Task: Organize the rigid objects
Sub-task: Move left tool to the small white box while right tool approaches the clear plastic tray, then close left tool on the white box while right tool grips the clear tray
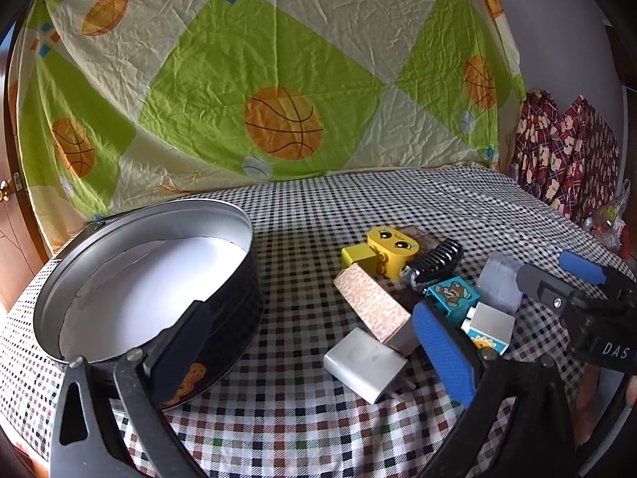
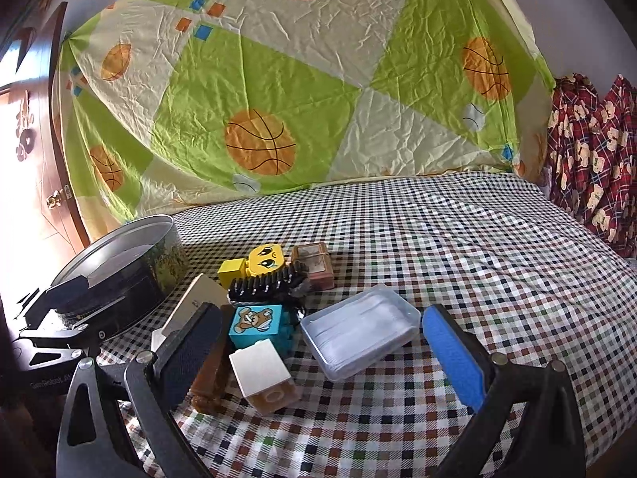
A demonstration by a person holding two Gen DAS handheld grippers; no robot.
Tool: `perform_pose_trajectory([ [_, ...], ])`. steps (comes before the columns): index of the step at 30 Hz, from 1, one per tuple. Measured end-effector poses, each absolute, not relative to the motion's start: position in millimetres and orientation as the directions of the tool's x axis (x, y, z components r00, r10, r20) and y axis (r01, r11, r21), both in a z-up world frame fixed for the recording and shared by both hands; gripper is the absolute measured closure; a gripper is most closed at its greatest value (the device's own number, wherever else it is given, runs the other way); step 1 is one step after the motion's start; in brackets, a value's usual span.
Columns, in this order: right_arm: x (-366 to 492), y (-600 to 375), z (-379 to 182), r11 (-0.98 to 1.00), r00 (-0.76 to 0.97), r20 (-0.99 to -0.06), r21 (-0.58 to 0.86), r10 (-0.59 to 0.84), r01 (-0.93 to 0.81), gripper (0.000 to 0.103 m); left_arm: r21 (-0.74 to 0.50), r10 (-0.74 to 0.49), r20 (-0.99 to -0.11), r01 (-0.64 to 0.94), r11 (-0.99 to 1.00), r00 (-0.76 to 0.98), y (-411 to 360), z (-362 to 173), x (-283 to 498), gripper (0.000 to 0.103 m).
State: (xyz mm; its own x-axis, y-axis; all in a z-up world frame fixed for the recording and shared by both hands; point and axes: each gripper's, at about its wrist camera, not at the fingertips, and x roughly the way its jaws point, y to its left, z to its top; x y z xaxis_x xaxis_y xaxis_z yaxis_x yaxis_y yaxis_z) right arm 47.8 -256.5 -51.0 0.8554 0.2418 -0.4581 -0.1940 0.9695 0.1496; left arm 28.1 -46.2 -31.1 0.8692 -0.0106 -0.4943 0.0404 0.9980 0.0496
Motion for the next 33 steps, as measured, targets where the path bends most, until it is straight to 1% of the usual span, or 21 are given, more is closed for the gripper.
perform_pose_trajectory([
  [4, 54.8, -265.1, -56.5, 0.976, 0.854, -0.474, 0.152, 0.212, -0.158, 0.001, 0.057, -0.032, -0.515, 0.072, 0.996, 0.857, -57.1, -35.3, 42.8, 0.002],
  [7, 60.3, -270.2, -57.7, 0.977, 0.847, -0.491, 0.158, 0.204, -0.144, 0.001, 0.044, -0.048, -0.549, 0.086, 0.995, 0.834, -60.8, -40.5, 57.8, 0.009],
  [9, 66.1, -270.9, -58.3, 0.986, 0.838, -0.522, 0.121, 0.159, -0.112, 0.001, 0.031, -0.070, -0.571, 0.107, 0.994, 0.818, -63.9, -43.6, 65.8, 0.014],
  [10, 70.2, -271.9, -58.9, 0.990, 0.831, -0.538, 0.105, 0.140, -0.099, 0.001, 0.032, -0.073, -0.581, 0.113, 0.993, 0.811, -66.1, -44.9, 69.5, 0.018],
  [11, 73.7, -274.0, -59.7, 0.990, 0.824, -0.550, 0.100, 0.136, -0.097, 0.001, 0.029, -0.080, -0.590, 0.120, 0.992, 0.803, -68.1, -46.3, 72.6, 0.027],
  [12, 77.2, -275.1, -60.2, 0.991, 0.816, -0.562, 0.095, 0.134, -0.097, 0.001, 0.023, -0.096, -0.599, 0.137, 0.990, 0.795, -70.0, -47.6, 75.1, 0.031],
  [13, 81.0, -275.4, -61.0, 0.991, 0.806, -0.578, 0.085, 0.130, -0.098, 0.001, 0.021, -0.106, -0.611, 0.151, 0.988, 0.784, -71.9, -49.8, 77.9, 0.036],
  [15, 87.6, -274.7, -62.9, 0.993, 0.789, -0.602, 0.064, 0.122, -0.104, 0.001, 0.014, -0.113, -0.631, 0.157, 0.988, 0.768, -73.2, -53.9, 83.7, 0.042],
  [16, 89.6, -274.4, -63.2, 0.991, 0.782, -0.610, 0.062, 0.129, -0.115, 0.001, 0.003, -0.127, -0.638, 0.168, 0.986, 0.759, -73.4, -54.8, 85.4, 0.051],
  [17, 92.1, -273.3, -64.0, 0.989, 0.768, -0.625, 0.058, 0.141, -0.135, 0.001, -0.005, -0.137, -0.643, 0.175, 0.984, 0.753, -73.5, -55.5, 86.4, 0.055],
  [19, 95.7, -269.7, -67.0, 0.985, 0.743, -0.650, 0.049, 0.156, -0.164, 0.001, -0.018, -0.147, -0.653, 0.178, 0.984, 0.743, -72.5, -56.6, 88.5, 0.055],
  [20, 94.9, -267.3, -67.1, 0.983, 0.738, -0.654, 0.047, 0.165, -0.178, 0.001, -0.030, -0.158, -0.654, 0.184, 0.983, 0.740, -71.7, -56.9, 89.0, 0.058],
  [22, 91.8, -264.5, -66.8, 0.975, 0.736, -0.648, 0.046, 0.194, -0.216, 0.001, -0.041, -0.170, -0.654, 0.190, 0.981, 0.737, -70.5, -57.0, 89.4, 0.061],
  [24, 93.5, -261.6, -69.3, 0.976, 0.718, -0.672, 0.029, 0.179, -0.217, 0.001, -0.029, -0.169, -0.653, 0.198, 0.980, 0.738, -73.3, -57.0, 88.0, 0.062],
  [25, 94.5, -261.0, -70.0, 0.976, 0.713, -0.679, 0.028, 0.177, -0.216, 0.001, -0.026, -0.171, -0.652, 0.203, 0.979, 0.739, -73.6, -56.8, 87.8, 0.065],
  [30, 107.4, -257.8, -73.4, 0.976, 0.676, -0.723, -0.013, 0.141, -0.217, 0.001, -0.050, -0.183, -0.635, 0.196, 0.979, 0.751, -67.8, -54.4, 85.3, 0.071],
  [31, 110.9, -256.4, -75.5, 0.974, 0.659, -0.738, -0.009, 0.145, -0.224, 0.001, -0.047, -0.182, -0.630, 0.197, 0.979, 0.755, -68.0, -53.6, 84.5, 0.072],
  [33, 111.7, -255.5, -75.8, 0.970, 0.654, -0.739, -0.002, 0.162, -0.242, 0.001, -0.041, -0.182, -0.614, 0.199, 0.979, 0.768, -67.8, -51.8, 81.4, 0.075],
])
